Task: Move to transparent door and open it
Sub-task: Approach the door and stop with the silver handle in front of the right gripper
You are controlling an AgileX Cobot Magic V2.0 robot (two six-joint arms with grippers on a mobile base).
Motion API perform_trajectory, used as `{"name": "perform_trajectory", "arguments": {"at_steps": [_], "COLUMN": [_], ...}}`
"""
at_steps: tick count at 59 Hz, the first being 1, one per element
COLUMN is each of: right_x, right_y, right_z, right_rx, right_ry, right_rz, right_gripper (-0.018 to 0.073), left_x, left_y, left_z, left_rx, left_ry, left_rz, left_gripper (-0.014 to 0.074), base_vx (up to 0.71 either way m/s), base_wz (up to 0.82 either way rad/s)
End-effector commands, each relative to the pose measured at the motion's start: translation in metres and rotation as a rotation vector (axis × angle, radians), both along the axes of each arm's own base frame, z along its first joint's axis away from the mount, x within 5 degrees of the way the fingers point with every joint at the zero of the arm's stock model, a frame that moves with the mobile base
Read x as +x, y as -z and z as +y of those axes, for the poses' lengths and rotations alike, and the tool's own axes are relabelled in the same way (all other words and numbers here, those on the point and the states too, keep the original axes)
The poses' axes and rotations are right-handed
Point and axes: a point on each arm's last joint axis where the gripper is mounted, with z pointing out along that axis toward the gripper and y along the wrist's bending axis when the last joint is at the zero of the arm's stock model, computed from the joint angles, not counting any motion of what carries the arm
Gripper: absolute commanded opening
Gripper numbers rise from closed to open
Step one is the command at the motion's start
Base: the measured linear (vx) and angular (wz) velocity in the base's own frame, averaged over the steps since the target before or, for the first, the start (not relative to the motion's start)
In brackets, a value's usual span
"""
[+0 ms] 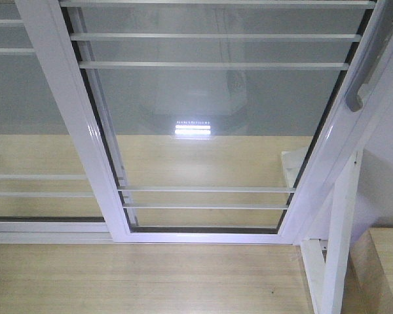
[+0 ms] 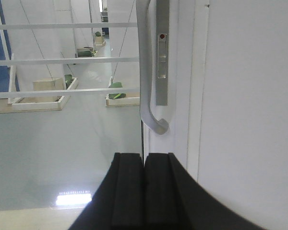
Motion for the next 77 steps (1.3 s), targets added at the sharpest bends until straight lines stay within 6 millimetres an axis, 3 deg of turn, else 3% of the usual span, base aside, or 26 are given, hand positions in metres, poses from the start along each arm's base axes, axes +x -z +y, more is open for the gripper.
{"name": "perform_trajectory", "arguments": {"at_steps": [1, 77], "right_x": [-0.0012, -0.0005], "right_y": [-0.0067, -0.0062], "right_z": [0.0, -0.0001], "right_rx": [-0.013, -0.012], "right_ry": [0.003, 0.003], "right_rz": [-0.092, -0.083], "right_gripper": [-0.0009, -0.0009], "left_x": [-0.0009, 0.0002], "left_y": [-0.0029, -0.0004], "left_z": [-0.0001, -0.0002], "left_rx": [-0.017, -0.015], "left_ry": [0.004, 0.005], "left_rz": [-0.08, -0.046], "left_gripper": [0.0003, 0.0003], "base_vx": [0.07, 0.0], "base_wz": [0.0, 0.0]}}
